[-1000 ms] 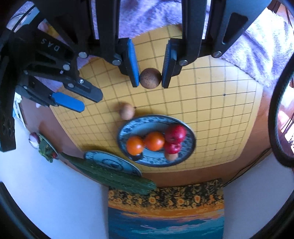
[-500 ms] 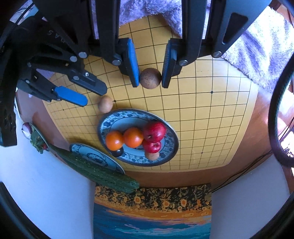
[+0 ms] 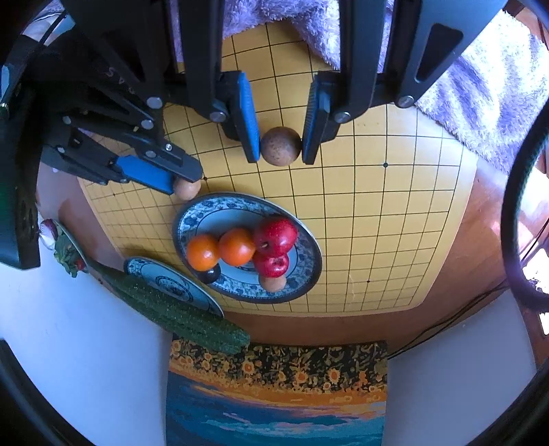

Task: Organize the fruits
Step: 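Close the right tool on the other brown kiwi while the left tool holds its kiwi, then carry the kiwi in the left tool and kiwi in the right tool over the plate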

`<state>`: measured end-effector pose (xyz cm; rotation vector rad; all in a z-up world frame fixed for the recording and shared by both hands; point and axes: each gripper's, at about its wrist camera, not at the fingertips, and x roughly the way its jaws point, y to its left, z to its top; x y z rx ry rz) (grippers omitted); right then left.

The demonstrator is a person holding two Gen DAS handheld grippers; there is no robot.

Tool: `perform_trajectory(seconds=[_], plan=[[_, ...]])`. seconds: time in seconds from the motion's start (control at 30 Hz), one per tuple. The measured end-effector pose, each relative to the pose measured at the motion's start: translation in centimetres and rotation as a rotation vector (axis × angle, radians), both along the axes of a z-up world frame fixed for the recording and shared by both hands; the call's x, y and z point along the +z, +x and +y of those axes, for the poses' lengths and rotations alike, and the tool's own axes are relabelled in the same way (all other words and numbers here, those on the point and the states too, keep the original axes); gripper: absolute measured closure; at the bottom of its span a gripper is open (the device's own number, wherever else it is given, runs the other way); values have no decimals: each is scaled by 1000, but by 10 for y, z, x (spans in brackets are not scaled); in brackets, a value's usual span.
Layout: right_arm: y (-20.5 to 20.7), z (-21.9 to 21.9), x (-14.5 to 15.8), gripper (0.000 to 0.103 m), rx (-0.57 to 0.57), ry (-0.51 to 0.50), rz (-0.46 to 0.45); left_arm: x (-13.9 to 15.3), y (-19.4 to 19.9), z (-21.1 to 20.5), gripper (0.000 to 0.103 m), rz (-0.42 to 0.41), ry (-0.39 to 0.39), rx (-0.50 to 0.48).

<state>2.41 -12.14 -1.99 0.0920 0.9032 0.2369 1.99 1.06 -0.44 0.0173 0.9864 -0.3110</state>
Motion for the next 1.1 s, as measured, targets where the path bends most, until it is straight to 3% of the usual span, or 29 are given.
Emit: perform_trajectory(seconds=[1.1], plan=[[9, -20, 23, 77, -12, -11, -62, 16, 27, -29, 77, -74, -13, -37]])
